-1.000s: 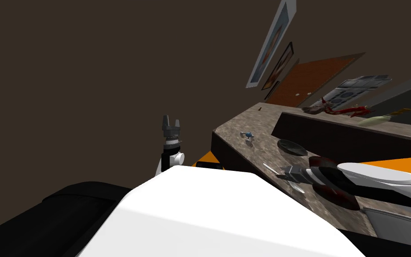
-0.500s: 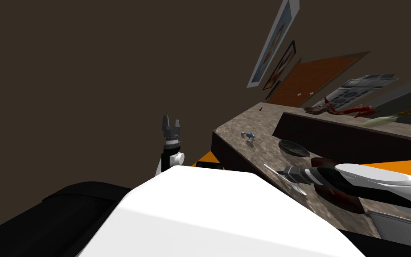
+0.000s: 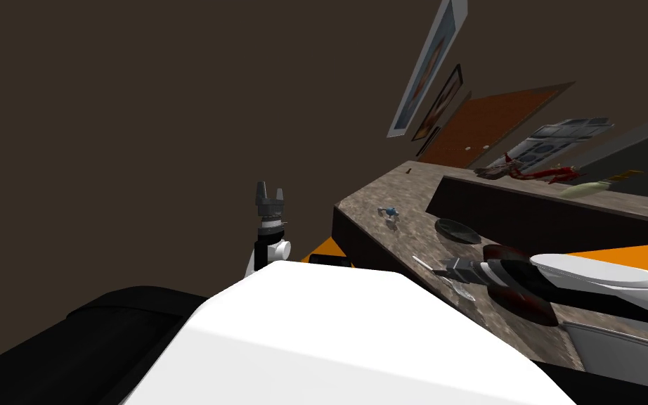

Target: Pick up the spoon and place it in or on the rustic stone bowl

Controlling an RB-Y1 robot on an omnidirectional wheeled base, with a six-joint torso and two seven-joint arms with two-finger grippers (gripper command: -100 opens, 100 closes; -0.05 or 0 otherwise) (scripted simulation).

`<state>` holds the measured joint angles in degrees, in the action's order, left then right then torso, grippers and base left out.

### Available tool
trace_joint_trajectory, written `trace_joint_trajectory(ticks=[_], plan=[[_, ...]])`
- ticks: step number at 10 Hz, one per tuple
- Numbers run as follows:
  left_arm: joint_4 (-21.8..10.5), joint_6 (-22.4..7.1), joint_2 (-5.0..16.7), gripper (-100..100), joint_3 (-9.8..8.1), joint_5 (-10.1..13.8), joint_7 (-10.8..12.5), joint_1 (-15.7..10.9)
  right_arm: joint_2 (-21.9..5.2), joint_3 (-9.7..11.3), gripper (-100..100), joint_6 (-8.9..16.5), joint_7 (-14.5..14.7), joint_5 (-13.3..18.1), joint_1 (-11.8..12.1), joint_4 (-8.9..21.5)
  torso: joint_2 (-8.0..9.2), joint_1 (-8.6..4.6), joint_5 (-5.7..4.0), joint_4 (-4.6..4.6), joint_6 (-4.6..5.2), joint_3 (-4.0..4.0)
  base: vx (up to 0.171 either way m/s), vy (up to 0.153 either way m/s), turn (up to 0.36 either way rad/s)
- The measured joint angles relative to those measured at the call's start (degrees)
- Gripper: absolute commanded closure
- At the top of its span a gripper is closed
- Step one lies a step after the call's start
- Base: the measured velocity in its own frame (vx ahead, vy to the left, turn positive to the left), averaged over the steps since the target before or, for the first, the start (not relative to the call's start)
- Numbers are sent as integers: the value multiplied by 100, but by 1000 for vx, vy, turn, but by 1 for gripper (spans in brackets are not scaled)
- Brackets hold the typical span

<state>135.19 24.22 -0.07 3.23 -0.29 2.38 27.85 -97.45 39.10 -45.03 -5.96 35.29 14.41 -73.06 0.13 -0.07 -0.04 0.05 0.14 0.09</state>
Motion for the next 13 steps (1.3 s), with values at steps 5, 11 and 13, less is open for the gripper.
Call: trace_joint_trajectory(ticks=[5,11,13], plan=[[0,0,0,0,0,0,0,0,27,-592,-100,238,18,-58,236,-333,1,11,1,0,0,1,-51,-31,-68],[0,0,-1,0,1,0,0,0,284,-891,-100,447,112,-217,103,-166,7,26,5,2,-1,5,-78,8,-27],[0,0,0,0,1,0,0,0,463,-778,-100,418,119,-284,-59,87,1,19,3,0,-1,1,-51,-10,6]])
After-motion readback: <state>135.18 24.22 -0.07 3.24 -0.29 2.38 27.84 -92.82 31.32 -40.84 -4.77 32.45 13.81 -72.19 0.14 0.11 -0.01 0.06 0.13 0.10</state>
